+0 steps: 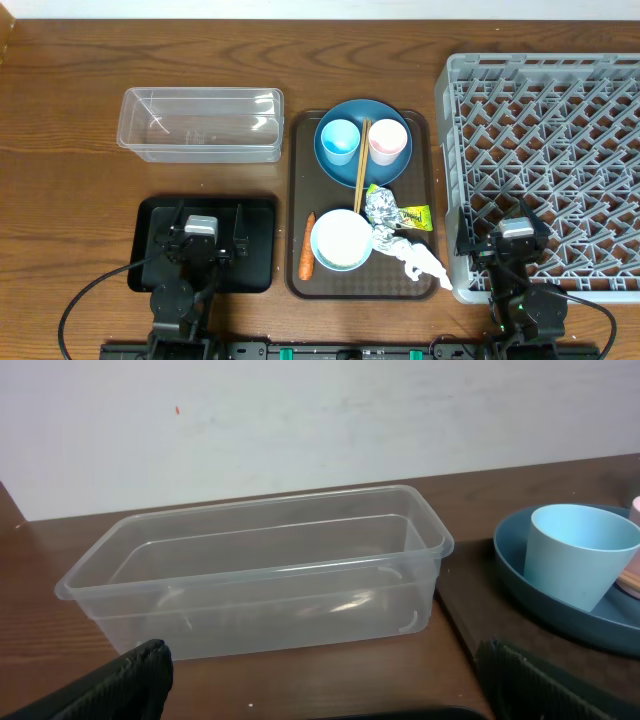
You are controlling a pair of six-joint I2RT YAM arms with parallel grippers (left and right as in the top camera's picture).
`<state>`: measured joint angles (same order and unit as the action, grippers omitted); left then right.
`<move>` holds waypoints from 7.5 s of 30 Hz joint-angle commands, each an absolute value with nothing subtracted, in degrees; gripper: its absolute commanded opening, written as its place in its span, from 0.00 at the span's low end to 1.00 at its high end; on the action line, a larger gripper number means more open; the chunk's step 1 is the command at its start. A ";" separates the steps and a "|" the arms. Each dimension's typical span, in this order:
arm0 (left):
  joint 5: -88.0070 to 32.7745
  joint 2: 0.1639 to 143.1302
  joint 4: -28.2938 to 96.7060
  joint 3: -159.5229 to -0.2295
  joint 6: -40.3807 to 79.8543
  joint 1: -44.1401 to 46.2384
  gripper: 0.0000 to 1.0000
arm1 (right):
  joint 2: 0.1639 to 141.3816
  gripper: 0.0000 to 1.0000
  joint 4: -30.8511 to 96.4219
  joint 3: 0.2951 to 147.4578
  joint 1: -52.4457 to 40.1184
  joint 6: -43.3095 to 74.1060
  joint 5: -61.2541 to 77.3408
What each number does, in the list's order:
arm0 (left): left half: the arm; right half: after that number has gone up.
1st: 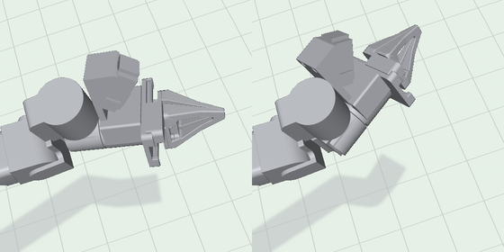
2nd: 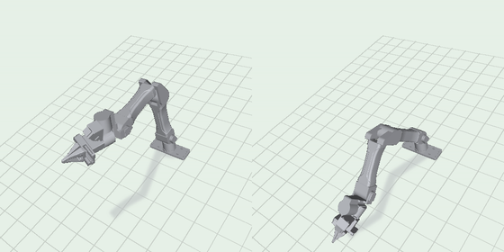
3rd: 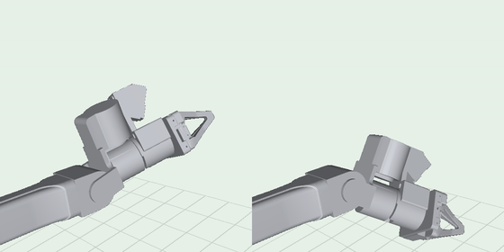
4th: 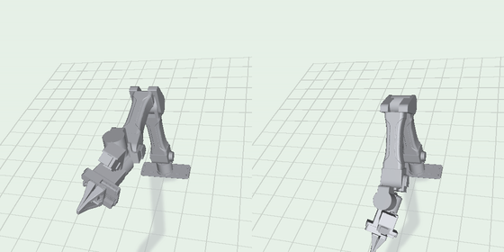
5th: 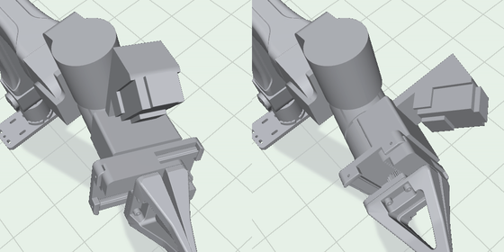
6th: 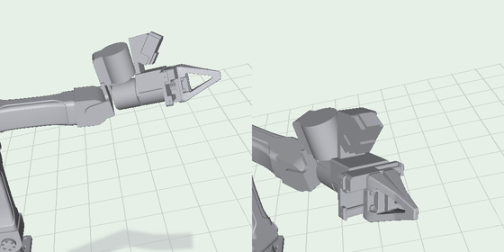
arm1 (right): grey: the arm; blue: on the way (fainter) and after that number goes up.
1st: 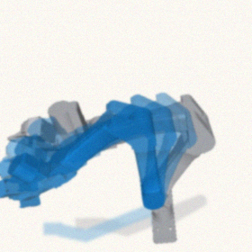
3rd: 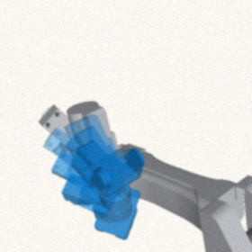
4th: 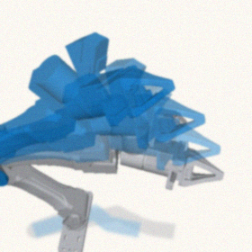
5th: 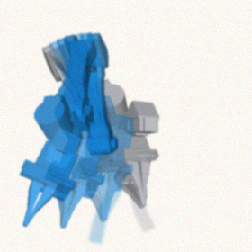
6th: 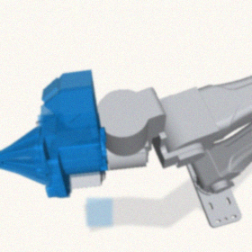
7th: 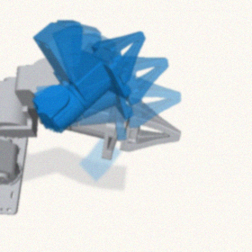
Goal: Sort waste into correct bins and load items into the dishwasher rack
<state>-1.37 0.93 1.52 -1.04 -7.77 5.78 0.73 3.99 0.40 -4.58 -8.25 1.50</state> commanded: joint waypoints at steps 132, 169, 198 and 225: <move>-7.88 68.49 58.59 -52.84 27.22 35.22 0.99 | 0.64 0.99 4.14 0.32 -3.77 -8.84 1.52; -6.85 68.47 39.09 -49.89 28.29 39.99 0.52 | 0.64 0.99 4.14 0.32 -3.77 -8.86 1.52; -6.07 87.00 12.19 -51.88 57.04 59.44 0.69 | 0.64 0.99 4.14 0.32 -3.77 -8.86 1.52; -4.25 89.93 14.72 -51.83 57.67 61.93 0.69 | 0.64 0.99 4.14 0.32 -3.77 -8.84 1.52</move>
<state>-5.56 89.71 14.20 -50.92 58.63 62.57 0.73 3.97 0.40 -4.58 -8.25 1.50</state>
